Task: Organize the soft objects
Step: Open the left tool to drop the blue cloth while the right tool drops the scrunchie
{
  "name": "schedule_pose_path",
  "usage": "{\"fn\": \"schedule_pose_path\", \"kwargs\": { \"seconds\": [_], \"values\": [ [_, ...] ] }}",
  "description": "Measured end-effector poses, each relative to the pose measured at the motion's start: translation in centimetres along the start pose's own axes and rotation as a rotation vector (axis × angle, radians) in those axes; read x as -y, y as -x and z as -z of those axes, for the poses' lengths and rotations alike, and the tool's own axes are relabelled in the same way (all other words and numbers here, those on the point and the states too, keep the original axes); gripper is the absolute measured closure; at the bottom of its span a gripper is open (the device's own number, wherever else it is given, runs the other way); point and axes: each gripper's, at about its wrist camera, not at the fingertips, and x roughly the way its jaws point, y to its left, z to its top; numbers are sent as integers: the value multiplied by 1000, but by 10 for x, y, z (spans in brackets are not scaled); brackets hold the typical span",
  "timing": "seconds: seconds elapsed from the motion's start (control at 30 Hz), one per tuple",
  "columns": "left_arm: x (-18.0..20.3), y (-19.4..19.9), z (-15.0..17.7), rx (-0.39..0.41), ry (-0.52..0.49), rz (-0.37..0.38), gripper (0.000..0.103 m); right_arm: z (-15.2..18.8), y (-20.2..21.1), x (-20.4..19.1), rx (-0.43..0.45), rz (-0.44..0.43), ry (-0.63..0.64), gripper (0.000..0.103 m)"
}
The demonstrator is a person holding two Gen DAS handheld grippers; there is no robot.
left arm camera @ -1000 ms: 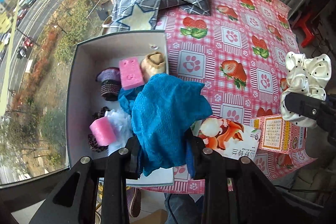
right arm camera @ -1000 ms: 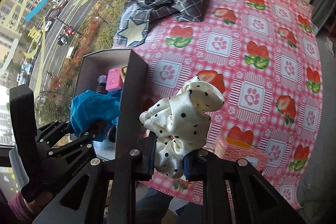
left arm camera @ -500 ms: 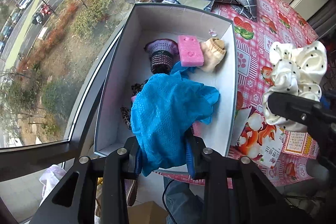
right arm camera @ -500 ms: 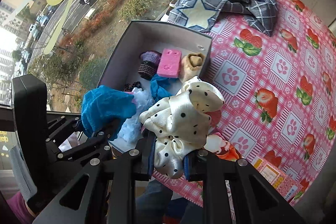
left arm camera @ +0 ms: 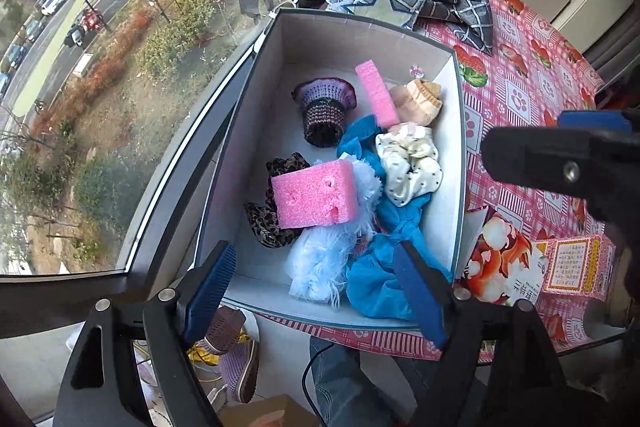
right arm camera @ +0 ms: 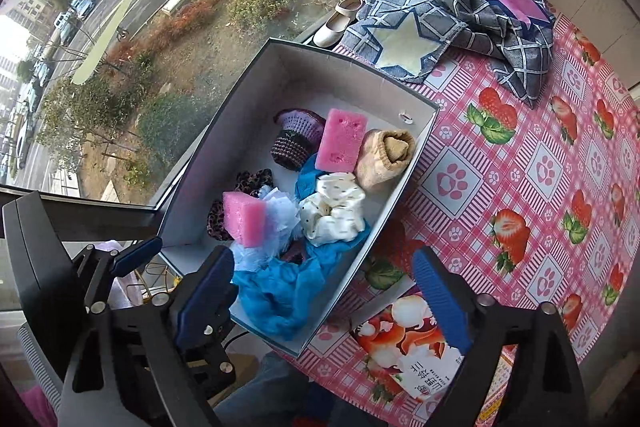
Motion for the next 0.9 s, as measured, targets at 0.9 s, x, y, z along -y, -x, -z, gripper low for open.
{"fn": "schedule_pose_path", "kwargs": {
  "seconds": [0.9],
  "values": [
    [15, 15, -2, -10, -46, -57, 19, 23, 16, 19, -24, -18, -38, 1]
  ]
}}
